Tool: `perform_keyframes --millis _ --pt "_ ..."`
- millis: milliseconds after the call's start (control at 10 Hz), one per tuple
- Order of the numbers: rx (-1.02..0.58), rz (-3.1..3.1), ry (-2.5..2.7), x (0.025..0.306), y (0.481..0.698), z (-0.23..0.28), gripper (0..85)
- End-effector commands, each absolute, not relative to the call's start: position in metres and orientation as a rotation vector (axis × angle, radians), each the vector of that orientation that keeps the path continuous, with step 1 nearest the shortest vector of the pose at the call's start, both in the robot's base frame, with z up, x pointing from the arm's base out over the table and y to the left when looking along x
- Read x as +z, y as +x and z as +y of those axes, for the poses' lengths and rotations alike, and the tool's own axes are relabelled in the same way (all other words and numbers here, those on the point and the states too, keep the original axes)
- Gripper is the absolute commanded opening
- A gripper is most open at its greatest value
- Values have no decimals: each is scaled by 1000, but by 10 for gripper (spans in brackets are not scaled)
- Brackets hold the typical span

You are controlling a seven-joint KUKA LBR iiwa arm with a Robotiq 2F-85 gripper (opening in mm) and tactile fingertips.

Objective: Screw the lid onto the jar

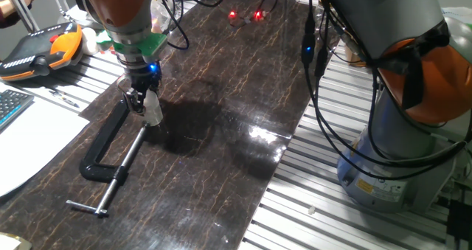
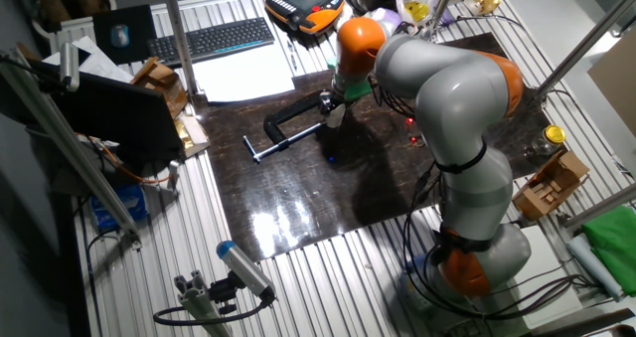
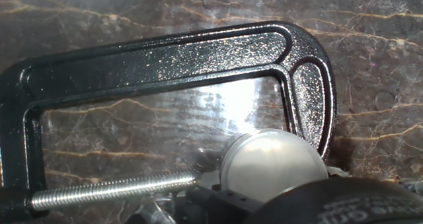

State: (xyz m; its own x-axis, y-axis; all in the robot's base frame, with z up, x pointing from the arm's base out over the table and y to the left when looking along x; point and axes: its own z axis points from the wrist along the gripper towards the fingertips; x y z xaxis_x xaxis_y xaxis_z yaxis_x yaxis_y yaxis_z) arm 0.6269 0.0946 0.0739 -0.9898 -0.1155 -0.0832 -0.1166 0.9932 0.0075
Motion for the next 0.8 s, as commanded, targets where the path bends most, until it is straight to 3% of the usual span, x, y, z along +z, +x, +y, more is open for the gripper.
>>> perform_keyframes --millis 0,700 --pt "19 3054 -178 74 627 95 717" --pt "17 3064 9 74 628 95 710"
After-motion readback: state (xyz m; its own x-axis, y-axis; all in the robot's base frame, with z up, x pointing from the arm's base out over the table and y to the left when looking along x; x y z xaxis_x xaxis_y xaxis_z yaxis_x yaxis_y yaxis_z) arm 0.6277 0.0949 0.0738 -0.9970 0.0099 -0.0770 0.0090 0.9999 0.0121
